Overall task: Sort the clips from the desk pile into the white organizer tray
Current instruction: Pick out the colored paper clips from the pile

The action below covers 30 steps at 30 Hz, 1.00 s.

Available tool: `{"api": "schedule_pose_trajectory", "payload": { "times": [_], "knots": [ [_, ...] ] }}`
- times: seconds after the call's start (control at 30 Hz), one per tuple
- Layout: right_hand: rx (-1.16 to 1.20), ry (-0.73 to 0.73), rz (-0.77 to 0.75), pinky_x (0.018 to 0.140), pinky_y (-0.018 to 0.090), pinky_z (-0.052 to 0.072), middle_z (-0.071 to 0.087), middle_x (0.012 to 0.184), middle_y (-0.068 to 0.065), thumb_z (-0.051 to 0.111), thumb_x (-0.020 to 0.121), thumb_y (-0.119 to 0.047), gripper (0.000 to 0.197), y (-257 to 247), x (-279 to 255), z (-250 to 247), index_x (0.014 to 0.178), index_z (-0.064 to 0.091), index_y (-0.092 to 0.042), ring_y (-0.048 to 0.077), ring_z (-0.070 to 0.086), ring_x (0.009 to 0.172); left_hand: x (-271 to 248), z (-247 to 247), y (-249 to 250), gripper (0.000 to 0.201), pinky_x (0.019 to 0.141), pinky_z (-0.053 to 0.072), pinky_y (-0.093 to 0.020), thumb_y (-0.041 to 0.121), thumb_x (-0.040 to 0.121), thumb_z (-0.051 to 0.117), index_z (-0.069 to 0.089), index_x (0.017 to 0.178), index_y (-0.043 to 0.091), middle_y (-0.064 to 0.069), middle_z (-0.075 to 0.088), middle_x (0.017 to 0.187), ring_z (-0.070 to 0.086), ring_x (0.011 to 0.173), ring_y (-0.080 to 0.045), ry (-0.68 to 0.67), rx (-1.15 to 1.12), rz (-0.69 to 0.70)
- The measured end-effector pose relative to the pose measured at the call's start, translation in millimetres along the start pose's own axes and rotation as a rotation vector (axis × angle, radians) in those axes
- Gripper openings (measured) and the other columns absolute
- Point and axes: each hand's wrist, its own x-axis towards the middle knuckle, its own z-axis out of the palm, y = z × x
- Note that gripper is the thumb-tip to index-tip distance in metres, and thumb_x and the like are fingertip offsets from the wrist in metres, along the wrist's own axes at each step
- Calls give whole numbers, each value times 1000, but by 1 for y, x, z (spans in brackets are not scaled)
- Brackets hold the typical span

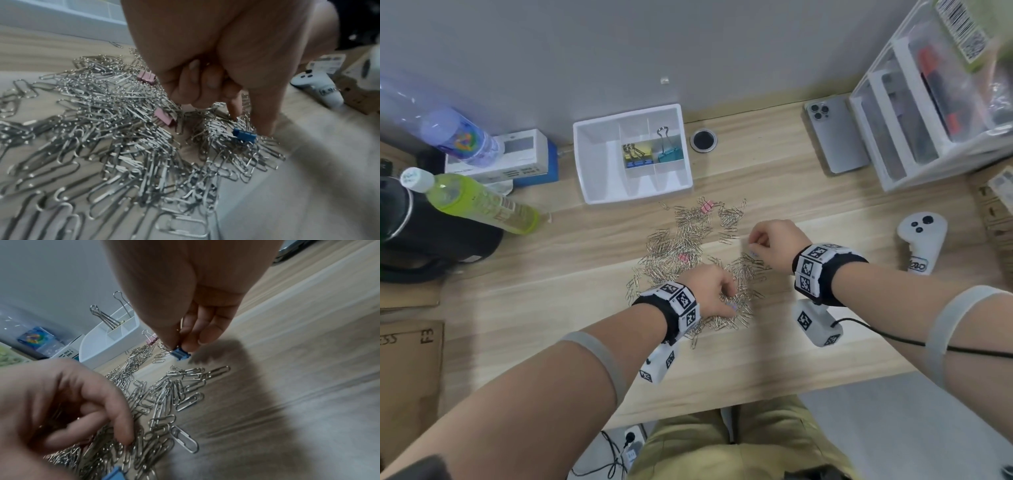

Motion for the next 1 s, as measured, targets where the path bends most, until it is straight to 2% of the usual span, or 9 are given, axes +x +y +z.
{"api": "schedule_pose_trajectory", "payload": {
  "times": [0.13, 0.2, 0.3, 0.47, 0.57, 0.63, 0.7, 0.87, 1.0],
  "knots": [
    [64, -37, 27, 77, 28, 53, 64, 77, -7, 66, 86, -18, 2, 1, 0, -1, 87, 67, -20, 14, 63, 77, -3, 4, 5, 42, 53, 32, -20, 50, 63, 81, 66, 97, 30, 21, 45, 67, 50, 69, -5, -25, 155, 61],
    [108, -64, 54, 75, 29, 53, 66, 80, -2, 65, 89, -18, 2, 0, -2, -1, 88, 65, -20, 16, 65, 77, -3, 8, 5, 37, 59, 34, -21, 47, 65, 79, 66, 95, 30, 20, 47, 70, 54, 76, -7, -8, 187, 82],
    [272, -128, 108, 61, 30, 56, 67, 74, -1, 59, 94, -12, 4, -7, -7, -1, 91, 60, -15, 17, 69, 61, -2, 7, 5, 25, 65, 40, -21, 42, 71, 74, 70, 91, 28, 17, 53, 70, 55, 75, -8, 35, 190, 86],
    [308, -120, 120, 39, 14, 41, 61, 63, -1, 52, 96, -7, 7, -14, -12, -2, 94, 56, -13, 2, 57, 39, -4, 2, 3, 25, 72, 50, -23, 42, 74, 72, 74, 93, 26, 14, 69, 83, 58, 76, -6, 56, 203, 114],
    [259, -106, 115, 45, 21, 47, 66, 67, 2, 53, 96, -10, 8, -15, -11, -3, 93, 57, -15, 14, 64, 52, -5, 5, -1, 30, 73, 48, -25, 43, 75, 73, 72, 99, 26, 12, 70, 96, 62, 87, -9, 43, 246, 137],
    [230, -102, 124, 58, 34, 57, 72, 78, 9, 54, 95, -12, 6, -12, -9, -1, 94, 58, -16, 24, 69, 63, -5, 5, -3, 24, 74, 52, -26, 39, 79, 70, 72, 98, 25, 11, 71, 95, 64, 88, -12, 54, 219, 114],
    [212, -107, 132, 65, 40, 57, 73, 82, 9, 54, 95, -15, 6, -10, -7, 0, 93, 59, -18, 26, 71, 68, -5, 5, -6, 18, 71, 52, -26, 36, 82, 66, 73, 94, 24, 9, 72, 89, 65, 84, -13, 72, 183, 98],
    [147, -166, 132, 69, 33, 55, 69, 82, 7, 58, 93, -16, 12, -12, -8, 1, 84, 57, -23, 26, 68, 72, -7, 5, -6, 18, 64, 52, -26, 31, 86, 56, 73, 86, 23, 8, 70, 76, 64, 72, -14, 163, 158, 65],
    [148, -362, 136, 63, 30, 56, 66, 75, 7, 52, 95, -8, 22, -26, -9, 4, 80, 61, -20, 22, 67, 64, -8, -6, -10, 20, 59, 54, -27, 28, 89, 58, 76, 84, 20, 8, 70, 70, 60, 58, -8, 217, -195, -103]
  ]
}}
